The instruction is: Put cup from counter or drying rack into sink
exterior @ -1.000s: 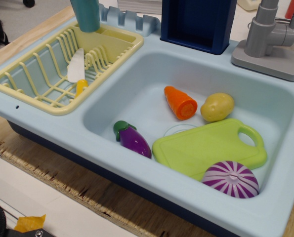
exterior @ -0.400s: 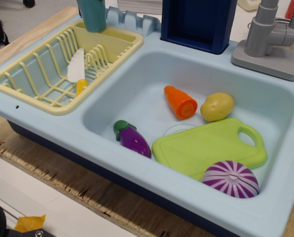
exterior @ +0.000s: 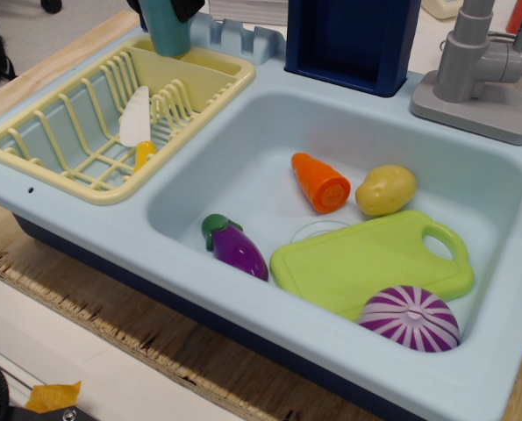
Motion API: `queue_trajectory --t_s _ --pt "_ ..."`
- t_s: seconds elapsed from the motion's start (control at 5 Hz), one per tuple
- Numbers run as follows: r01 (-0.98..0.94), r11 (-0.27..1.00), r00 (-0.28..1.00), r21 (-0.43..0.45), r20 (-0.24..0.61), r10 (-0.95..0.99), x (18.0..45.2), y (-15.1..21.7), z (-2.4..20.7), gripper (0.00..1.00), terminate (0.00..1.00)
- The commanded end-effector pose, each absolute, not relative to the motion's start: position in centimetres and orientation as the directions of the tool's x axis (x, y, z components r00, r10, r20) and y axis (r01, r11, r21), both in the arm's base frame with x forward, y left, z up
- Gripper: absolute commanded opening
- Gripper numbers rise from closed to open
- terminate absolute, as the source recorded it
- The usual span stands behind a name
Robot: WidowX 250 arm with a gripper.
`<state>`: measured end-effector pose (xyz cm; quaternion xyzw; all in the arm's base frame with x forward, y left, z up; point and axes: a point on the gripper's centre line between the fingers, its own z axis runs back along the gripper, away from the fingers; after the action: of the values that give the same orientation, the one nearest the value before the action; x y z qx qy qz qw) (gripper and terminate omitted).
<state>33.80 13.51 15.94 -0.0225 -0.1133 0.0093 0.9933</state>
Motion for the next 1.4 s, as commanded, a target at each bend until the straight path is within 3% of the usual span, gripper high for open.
queue_trajectory --t_s 0.0,0.2,0.4,0.8,1.0,1.2 --pt "-0.077 0.995 0.971 -0.067 0.222 0.09 31.7 13.1 17.0 0.0 0.0" --pt "-0.151 0.987 0.971 -0.055 0.179 0.158 30.1 11.7 18.4 0.0 0.0" --pt "-0.188 0.981 0.961 -0.056 0.198 0.195 28.3 10.2 19.7 0.0 0.0" --pt "-0.146 0.975 0.951 -0.167 0.247 0.185 27.2 4.3 19.3 0.0 0.0" --pt "-0.09 0.957 0.952 -0.276 0.257 0.164 27.9 0.6 17.6 1.0 0.0" --pt "-0.04 0.921 0.969 -0.388 0.208 0.13 28.7 -1.6 16.1 1.0 0.0"
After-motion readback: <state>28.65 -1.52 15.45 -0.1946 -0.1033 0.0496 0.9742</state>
